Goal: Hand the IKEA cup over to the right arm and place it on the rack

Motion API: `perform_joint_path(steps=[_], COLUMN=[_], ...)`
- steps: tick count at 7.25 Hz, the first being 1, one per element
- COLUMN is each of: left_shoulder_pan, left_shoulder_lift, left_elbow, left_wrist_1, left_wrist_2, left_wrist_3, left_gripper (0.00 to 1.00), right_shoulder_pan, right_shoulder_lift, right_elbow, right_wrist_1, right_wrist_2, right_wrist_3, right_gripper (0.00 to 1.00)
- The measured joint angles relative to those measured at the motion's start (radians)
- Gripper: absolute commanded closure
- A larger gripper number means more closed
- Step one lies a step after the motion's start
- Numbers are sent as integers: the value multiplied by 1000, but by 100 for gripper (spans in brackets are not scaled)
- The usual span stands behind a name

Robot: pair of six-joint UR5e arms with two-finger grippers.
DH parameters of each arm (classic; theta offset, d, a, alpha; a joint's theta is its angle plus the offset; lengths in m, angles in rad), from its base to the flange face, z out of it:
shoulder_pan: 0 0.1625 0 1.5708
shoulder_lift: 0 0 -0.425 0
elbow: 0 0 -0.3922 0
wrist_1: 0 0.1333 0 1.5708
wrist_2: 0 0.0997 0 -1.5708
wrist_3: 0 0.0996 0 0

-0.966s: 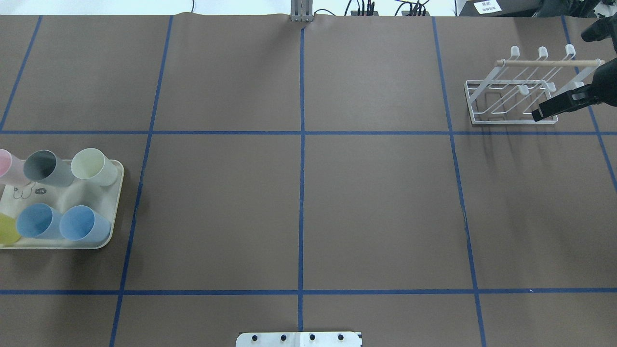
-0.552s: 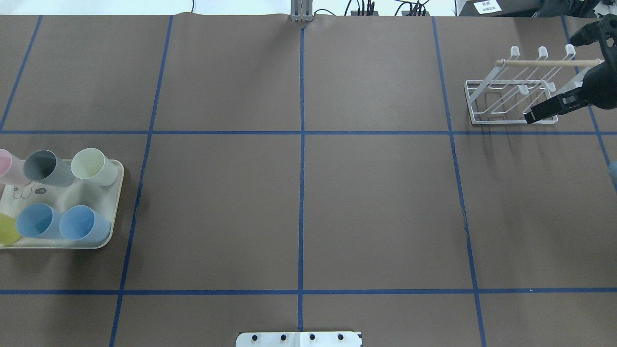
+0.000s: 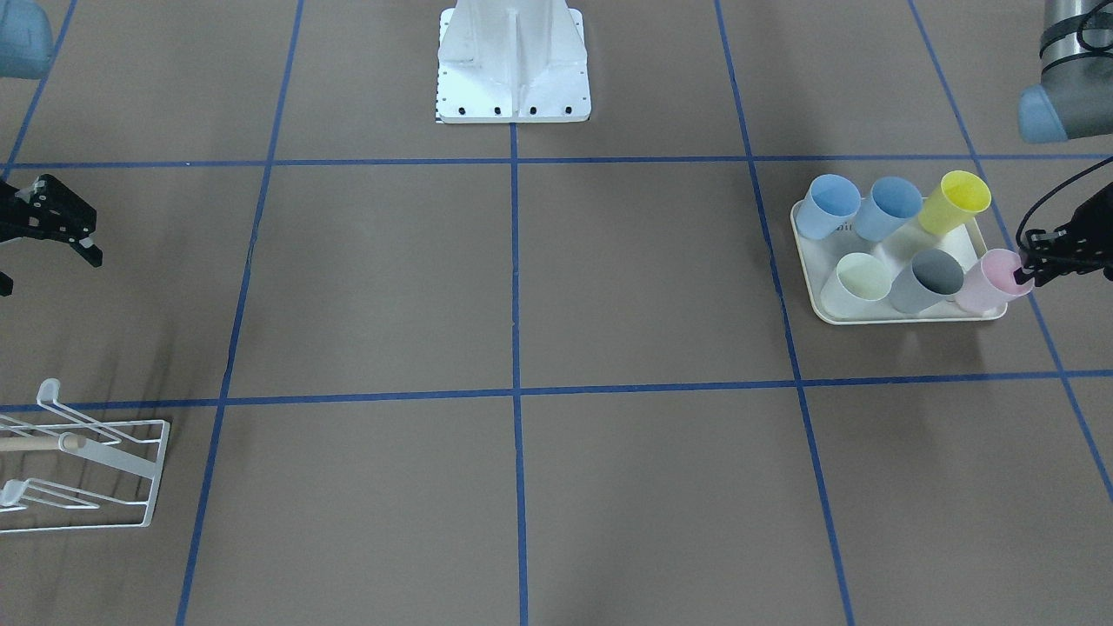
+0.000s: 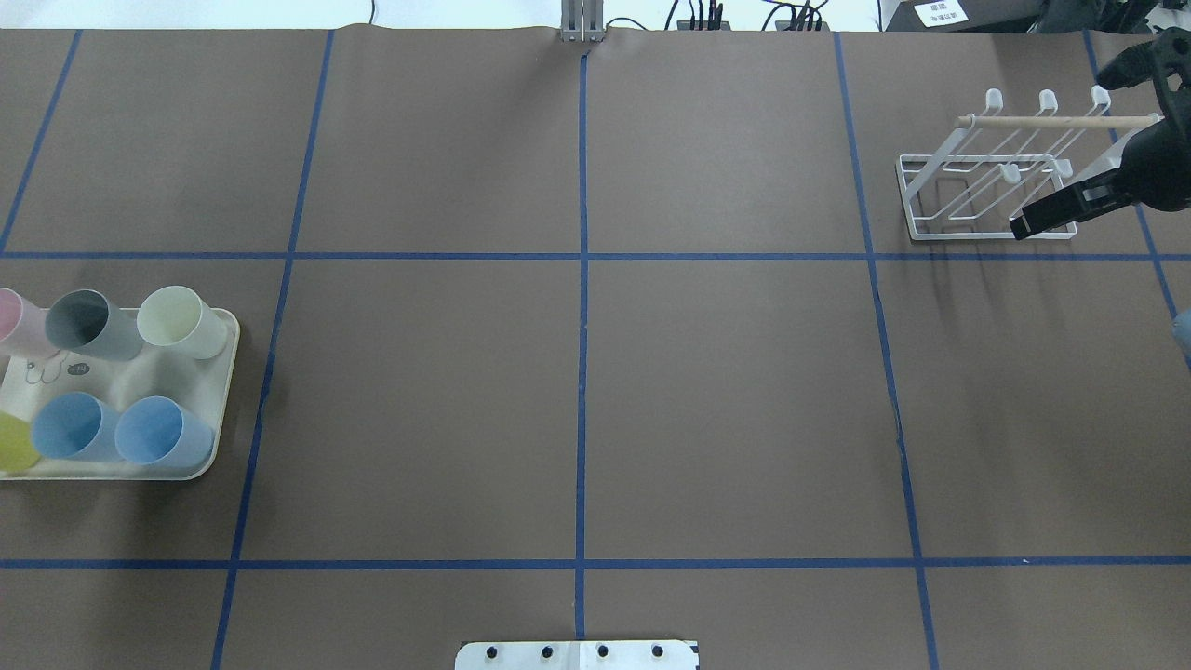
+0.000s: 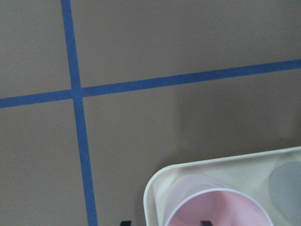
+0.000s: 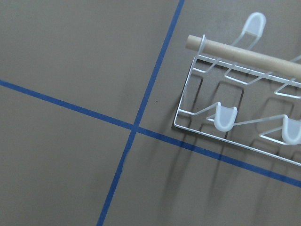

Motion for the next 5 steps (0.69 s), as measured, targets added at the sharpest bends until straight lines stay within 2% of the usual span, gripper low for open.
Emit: perform_joint_path(steps=[3,5], left_shoulder_pan=[-5,-48], left_shoulder_lift=[-5,-12], left_elbow=[-5,-9], left_wrist_1=[5,12], left_wrist_2=[-2,-5], left_wrist_3=[4,4], left_gripper=[100,100], right_shoulder_pan=[0,0], right_shoulder_lift=[0,2], right_elbow=[0,1], right_wrist_1=[25,84], right_wrist_2=[0,-16], right_wrist_3=[0,0], right_gripper=[0,0])
